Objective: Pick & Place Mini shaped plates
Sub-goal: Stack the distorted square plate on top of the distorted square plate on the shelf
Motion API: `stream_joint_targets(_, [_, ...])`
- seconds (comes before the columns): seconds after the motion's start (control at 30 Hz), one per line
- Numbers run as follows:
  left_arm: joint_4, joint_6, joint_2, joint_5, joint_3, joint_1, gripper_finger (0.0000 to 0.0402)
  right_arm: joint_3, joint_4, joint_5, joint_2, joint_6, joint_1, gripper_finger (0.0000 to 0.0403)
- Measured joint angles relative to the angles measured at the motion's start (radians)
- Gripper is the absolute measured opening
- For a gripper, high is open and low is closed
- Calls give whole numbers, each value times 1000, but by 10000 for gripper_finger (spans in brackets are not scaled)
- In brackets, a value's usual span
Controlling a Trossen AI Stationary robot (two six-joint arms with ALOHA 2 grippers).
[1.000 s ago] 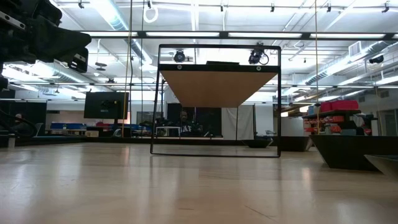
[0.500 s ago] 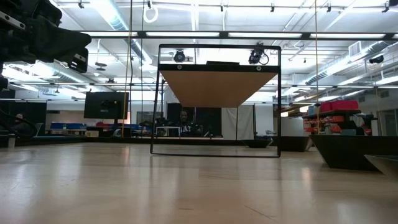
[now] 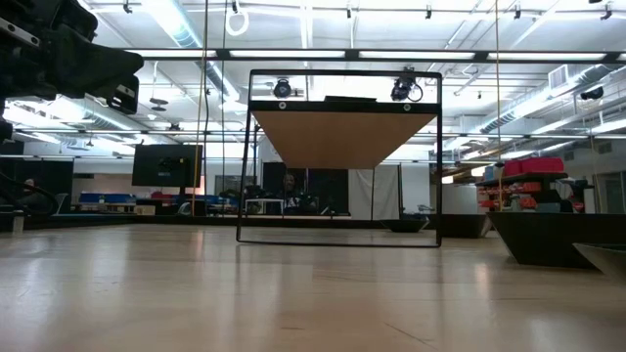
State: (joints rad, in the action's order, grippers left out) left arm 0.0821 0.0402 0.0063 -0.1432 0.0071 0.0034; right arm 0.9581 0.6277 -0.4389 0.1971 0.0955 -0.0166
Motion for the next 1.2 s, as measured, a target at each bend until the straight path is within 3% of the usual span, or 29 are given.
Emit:
stream_joint_targets(0.6, [0,0,0,0,0,0,18,0,53,-48,96,44,17,10])
stream_joint_targets(0.97, [-1,0,0,0,0,0,18,2,139,-33,117,26,236,10])
stream_joint_targets(1.2, [-1,0,0,0,0,0,18,2,197,133,182,-69,383,10])
